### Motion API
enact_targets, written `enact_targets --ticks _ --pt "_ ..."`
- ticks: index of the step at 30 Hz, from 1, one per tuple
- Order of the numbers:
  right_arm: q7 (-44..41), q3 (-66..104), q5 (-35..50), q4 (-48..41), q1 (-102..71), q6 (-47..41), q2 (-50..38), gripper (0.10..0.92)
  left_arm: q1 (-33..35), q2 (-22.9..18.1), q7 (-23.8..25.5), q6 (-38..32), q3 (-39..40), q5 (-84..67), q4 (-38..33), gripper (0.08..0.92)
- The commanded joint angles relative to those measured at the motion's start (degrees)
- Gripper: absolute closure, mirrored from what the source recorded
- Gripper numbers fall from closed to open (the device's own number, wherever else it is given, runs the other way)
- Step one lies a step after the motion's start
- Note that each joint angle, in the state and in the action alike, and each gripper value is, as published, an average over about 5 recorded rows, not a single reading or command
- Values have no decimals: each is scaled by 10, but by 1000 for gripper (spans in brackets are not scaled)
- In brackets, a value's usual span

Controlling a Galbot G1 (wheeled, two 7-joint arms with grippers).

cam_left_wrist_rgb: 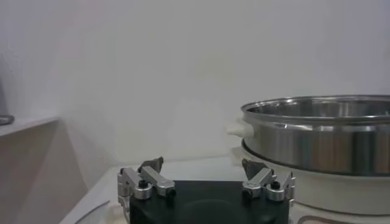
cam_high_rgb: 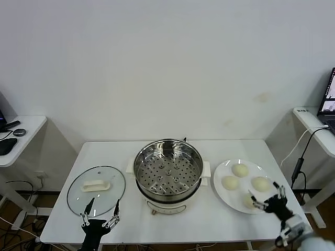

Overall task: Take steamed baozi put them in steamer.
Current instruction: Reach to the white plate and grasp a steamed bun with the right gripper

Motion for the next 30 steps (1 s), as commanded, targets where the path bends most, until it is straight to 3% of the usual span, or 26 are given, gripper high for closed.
enact_targets --ticks 1,7,14,20,30 --pt "-119 -37 -111 -69 135 -28 -185 203 11 -3 13 -25 -14 38 0 177" --pt "-258 -231 -147 -168 334 -12 -241 203 21 -7 15 -26 -22 50 -9 177" --pt "-373 -497 -153 -289 585 10 -224 203 27 -14 16 -29 -35 57 -12 177" --pt "-419 -653 -136 -360 720 19 -171 203 29 -18 17 -32 -41 61 -12 177" --pt "-427 -735 -155 -474 798 43 -59 203 21 -21 20 -33 -49 61 -5 177"
